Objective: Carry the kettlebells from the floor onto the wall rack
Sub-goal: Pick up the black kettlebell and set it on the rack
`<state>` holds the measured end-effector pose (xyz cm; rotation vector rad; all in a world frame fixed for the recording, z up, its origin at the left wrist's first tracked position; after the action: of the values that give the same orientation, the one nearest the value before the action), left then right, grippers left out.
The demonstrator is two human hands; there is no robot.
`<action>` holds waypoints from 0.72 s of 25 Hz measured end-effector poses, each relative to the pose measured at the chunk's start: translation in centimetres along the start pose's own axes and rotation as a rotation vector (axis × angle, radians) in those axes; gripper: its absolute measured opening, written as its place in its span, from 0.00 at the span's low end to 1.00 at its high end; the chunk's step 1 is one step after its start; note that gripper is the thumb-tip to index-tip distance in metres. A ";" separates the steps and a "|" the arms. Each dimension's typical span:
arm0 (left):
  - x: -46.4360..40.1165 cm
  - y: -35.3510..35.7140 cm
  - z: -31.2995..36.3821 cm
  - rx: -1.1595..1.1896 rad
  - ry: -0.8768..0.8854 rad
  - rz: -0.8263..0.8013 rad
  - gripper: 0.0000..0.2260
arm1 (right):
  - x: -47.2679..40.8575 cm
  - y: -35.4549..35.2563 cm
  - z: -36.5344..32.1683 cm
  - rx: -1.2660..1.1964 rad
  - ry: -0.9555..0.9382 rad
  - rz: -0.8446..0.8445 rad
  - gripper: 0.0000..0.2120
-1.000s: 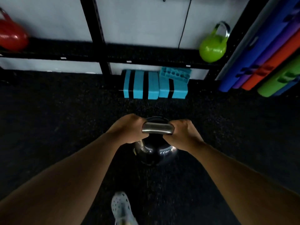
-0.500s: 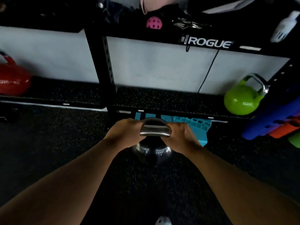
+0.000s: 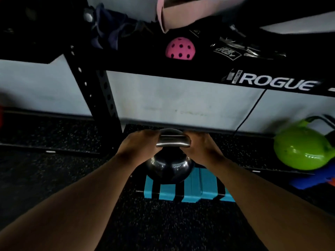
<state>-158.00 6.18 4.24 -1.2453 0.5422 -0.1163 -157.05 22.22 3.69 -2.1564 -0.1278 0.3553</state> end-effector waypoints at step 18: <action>-13.4 9.1 -7.1 0.125 -0.129 -0.296 0.10 | -12.4 4.0 8.4 -0.008 0.298 -0.077 0.06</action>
<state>-174.68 8.02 -1.25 -1.1951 0.2322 -0.3120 -171.60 23.78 -1.56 -2.1787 -0.0420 -0.0125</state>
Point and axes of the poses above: each hand's wrist, its own x-axis away from the middle knuckle, its own y-axis out of the palm, z = x × y, the point moved 8 cm from there along -x, towards the middle knuckle, and after that the axes turned 1 degree about z, right-handed, at the moved point
